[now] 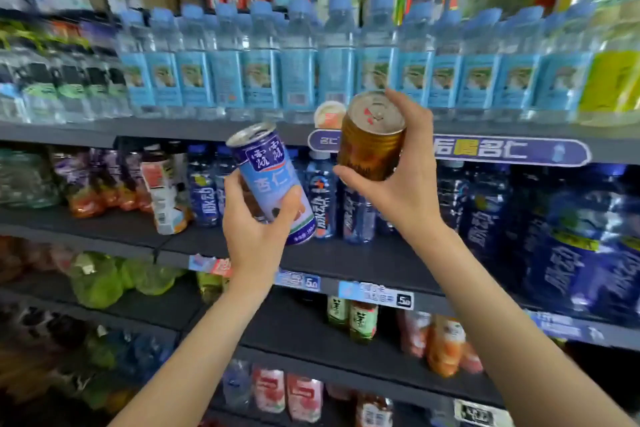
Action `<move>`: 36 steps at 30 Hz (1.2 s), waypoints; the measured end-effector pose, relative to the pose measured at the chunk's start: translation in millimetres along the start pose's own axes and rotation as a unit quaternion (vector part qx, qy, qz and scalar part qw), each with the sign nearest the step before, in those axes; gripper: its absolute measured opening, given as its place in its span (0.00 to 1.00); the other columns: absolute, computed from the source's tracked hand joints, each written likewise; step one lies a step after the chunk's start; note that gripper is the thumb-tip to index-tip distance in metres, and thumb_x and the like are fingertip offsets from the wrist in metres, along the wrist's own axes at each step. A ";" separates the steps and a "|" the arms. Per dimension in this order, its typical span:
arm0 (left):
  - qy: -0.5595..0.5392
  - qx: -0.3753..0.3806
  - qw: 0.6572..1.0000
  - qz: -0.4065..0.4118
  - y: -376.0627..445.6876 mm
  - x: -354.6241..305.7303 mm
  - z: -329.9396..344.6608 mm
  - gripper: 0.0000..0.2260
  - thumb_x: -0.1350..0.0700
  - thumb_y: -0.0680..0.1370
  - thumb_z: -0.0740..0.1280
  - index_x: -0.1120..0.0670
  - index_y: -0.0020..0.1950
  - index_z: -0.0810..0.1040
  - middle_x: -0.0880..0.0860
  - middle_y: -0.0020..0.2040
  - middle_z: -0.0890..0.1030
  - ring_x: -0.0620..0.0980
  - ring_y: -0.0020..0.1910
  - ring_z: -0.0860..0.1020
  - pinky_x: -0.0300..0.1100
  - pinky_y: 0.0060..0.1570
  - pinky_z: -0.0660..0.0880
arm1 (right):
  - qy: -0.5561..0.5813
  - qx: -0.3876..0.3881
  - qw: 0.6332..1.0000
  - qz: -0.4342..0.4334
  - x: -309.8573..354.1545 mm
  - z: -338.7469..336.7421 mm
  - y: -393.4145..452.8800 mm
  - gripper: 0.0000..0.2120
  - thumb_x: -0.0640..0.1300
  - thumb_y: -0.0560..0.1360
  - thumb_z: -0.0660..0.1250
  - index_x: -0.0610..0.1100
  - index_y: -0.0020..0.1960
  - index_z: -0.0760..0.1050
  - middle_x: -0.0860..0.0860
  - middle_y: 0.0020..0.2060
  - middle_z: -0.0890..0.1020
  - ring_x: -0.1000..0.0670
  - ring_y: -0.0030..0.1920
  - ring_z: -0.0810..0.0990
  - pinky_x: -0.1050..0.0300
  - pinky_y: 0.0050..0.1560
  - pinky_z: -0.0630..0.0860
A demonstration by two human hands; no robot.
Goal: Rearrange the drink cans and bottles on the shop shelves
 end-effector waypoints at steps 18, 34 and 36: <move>0.081 -0.190 0.963 -0.175 119.8 77.4 -479.1 0.15 0.53 0.73 0.71 0.51 0.55 0.69 0.47 0.46 0.77 0.43 0.41 0.77 0.38 0.40 0.73 | 0.186 0.147 0.943 0.233 203.3 438.6 -51.7 0.42 0.49 0.65 0.77 0.50 0.71 0.55 0.51 0.63 0.66 0.48 0.63 0.69 0.55 0.60 0.70; 0.081 -0.191 0.963 -0.174 333.4 179.8 -771.7 0.15 0.52 0.73 0.70 0.58 0.54 0.72 0.58 0.45 0.80 0.49 0.43 0.79 0.38 0.43 0.75 | 0.372 0.213 0.847 0.316 322.7 838.6 34.2 0.35 0.48 0.70 0.73 0.53 0.69 0.55 0.46 0.60 0.71 0.49 0.52 0.77 0.58 0.47 0.76; 0.072 -0.231 0.958 -0.154 360.6 189.4 -819.6 0.14 0.53 0.74 0.70 0.58 0.53 0.72 0.56 0.44 0.80 0.50 0.44 0.79 0.39 0.43 0.75 | 0.360 0.233 0.851 0.304 348.3 894.1 42.2 0.36 0.49 0.69 0.73 0.53 0.69 0.55 0.46 0.60 0.71 0.48 0.54 0.76 0.56 0.50 0.75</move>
Point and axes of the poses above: each hand's wrist, its own y-axis towards the middle knuckle, its own z-axis out of the palm, x = y × z, the point moved 2 cm from there along y, towards the middle knuckle
